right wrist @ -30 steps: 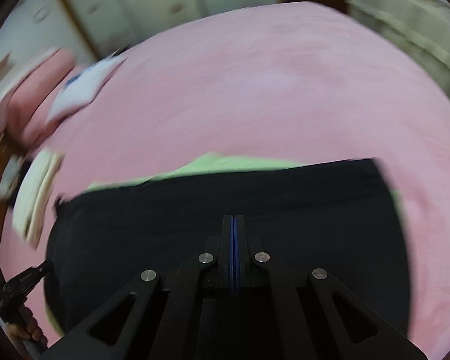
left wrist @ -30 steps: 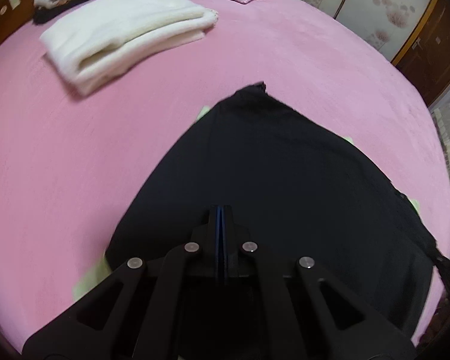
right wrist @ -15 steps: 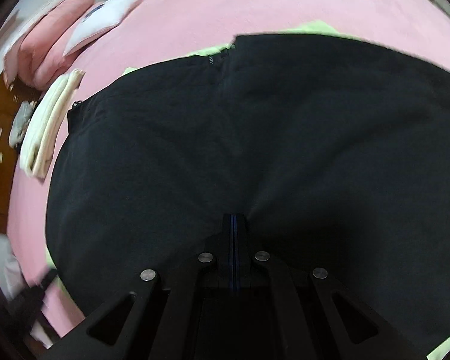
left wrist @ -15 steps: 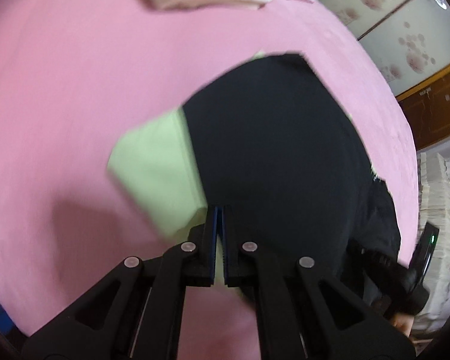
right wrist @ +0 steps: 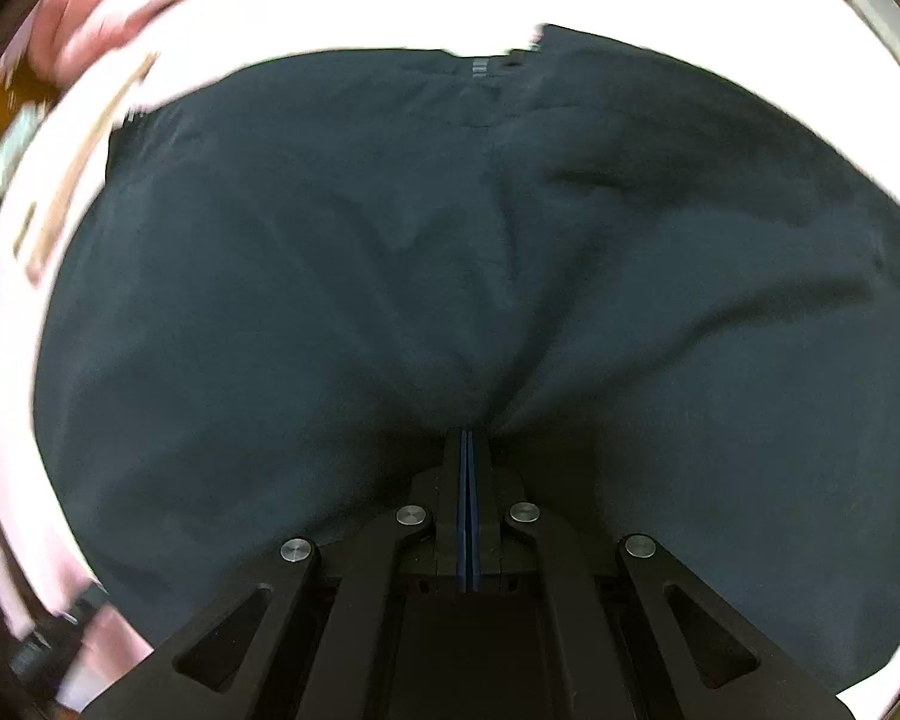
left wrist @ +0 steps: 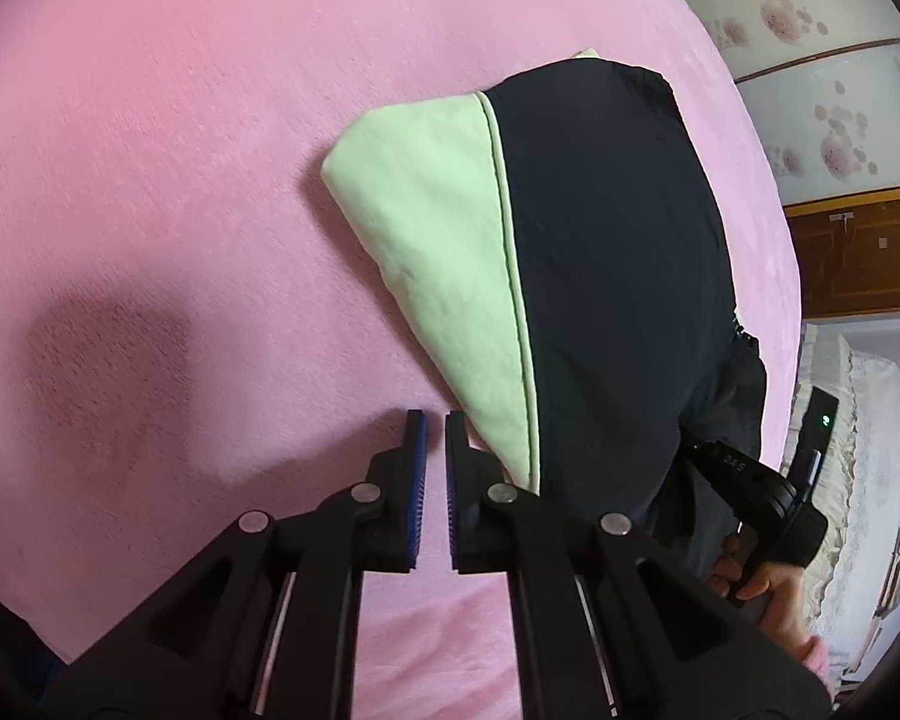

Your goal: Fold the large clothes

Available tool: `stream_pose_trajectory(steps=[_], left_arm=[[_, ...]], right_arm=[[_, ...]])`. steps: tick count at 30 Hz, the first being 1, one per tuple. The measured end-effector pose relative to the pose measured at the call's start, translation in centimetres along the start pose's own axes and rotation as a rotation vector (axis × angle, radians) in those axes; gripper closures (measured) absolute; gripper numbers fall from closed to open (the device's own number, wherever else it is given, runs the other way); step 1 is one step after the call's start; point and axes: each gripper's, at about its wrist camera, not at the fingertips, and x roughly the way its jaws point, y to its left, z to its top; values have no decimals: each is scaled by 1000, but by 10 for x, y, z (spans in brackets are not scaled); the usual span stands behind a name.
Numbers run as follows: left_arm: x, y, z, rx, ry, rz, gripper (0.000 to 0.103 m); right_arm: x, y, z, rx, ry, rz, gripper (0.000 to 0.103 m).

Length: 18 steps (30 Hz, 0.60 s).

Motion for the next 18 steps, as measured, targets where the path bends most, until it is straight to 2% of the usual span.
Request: stream_pose_trajectory(steps=[3, 5, 6, 9, 11, 13, 18], left_arm=[[-4, 5, 2, -13, 2, -40, 80], [-6, 6, 5, 0, 7, -94, 43], [-6, 6, 7, 11, 10, -120, 38], [-2, 5, 13, 32, 43, -169, 34], [7, 4, 19, 38, 69, -163, 33], [15, 2, 26, 42, 64, -161, 32], [30, -10, 46, 90, 38, -197, 26]], right_arm=[[3, 11, 5, -6, 23, -39, 103], [4, 16, 7, 0, 25, -50, 103], [5, 19, 8, -3, 21, -59, 103], [11, 33, 16, -7, 14, -76, 103], [10, 36, 18, -3, 18, -80, 103], [18, 48, 28, 1, 18, -82, 102], [12, 61, 18, -40, -25, -124, 102]])
